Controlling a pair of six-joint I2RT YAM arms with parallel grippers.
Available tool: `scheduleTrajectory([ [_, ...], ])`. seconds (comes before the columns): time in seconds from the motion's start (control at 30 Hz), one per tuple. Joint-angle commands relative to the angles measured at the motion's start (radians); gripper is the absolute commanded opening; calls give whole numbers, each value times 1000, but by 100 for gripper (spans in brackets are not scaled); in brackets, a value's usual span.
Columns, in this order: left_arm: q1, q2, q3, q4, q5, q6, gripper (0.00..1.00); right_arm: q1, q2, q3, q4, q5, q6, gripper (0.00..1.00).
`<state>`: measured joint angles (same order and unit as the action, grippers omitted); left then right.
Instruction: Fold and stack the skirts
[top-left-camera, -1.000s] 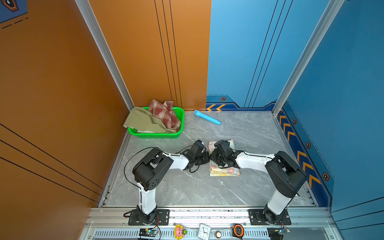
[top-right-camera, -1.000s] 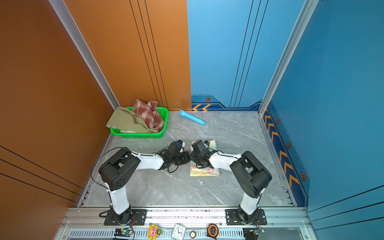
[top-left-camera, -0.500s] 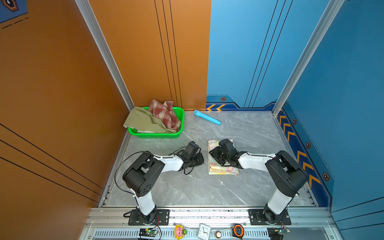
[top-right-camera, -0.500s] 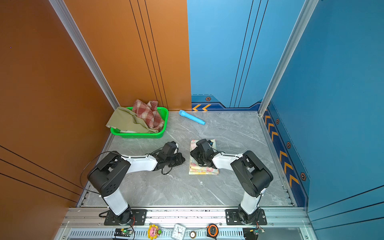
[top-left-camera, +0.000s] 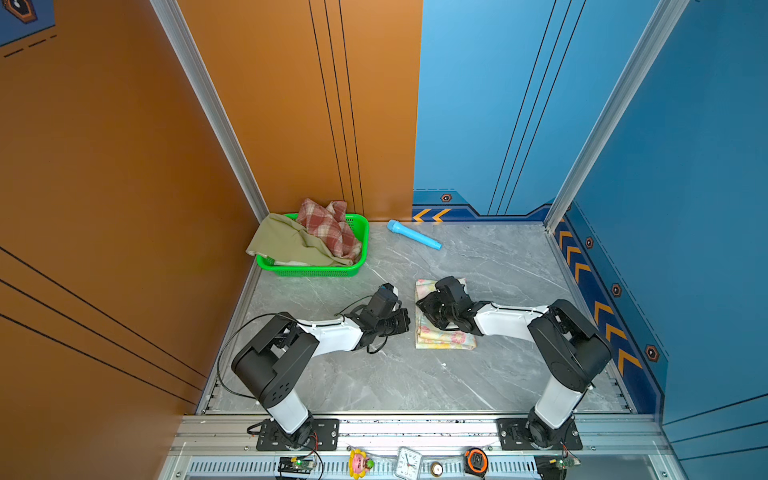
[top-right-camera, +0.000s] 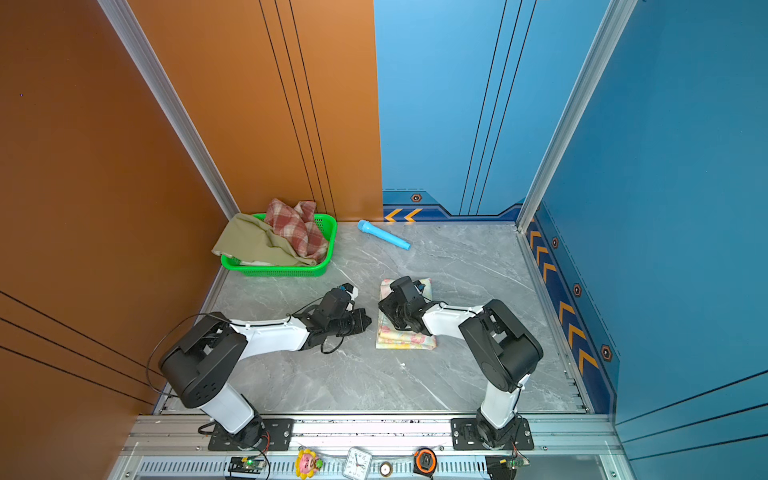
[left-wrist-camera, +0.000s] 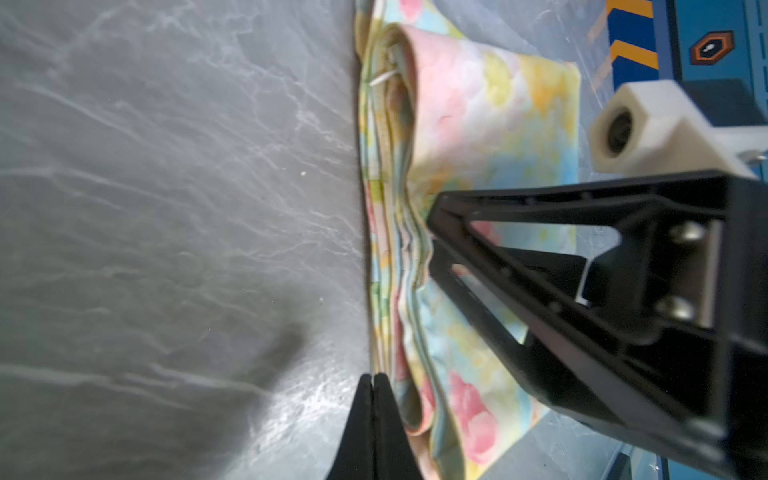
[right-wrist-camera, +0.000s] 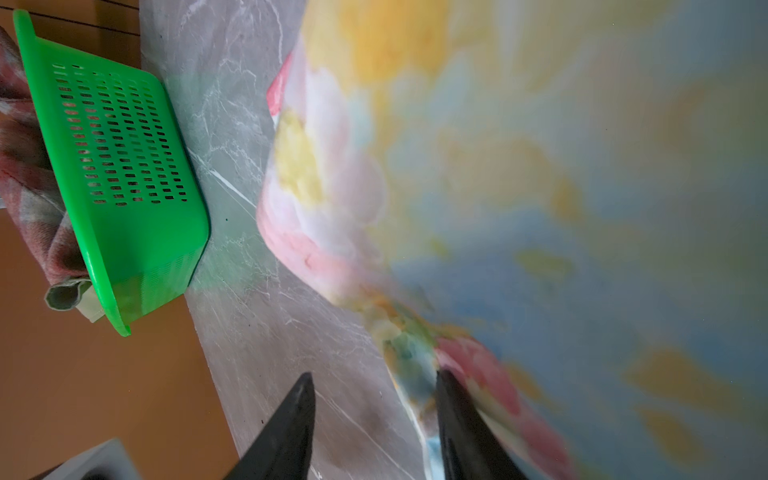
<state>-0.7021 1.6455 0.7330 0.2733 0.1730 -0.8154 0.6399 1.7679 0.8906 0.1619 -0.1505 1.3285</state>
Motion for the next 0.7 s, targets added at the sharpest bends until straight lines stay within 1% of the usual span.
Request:
scheduleTrajectory([
  [0.0, -26, -15, -15, 35, -1, 34, 0, 16, 20, 46, -117, 47, -6, 49],
  [0.23, -74, 7, -4, 87, 6, 53, 0, 26, 24, 90, -214, 87, -18, 49],
  [0.47, -97, 48, -5, 160, 25, 38, 0, 24, 15, 94, -229, 99, -19, 49],
  [0.67, -120, 119, -23, 252, 28, -1, 0, 24, 9, 94, -234, 103, -17, 50],
])
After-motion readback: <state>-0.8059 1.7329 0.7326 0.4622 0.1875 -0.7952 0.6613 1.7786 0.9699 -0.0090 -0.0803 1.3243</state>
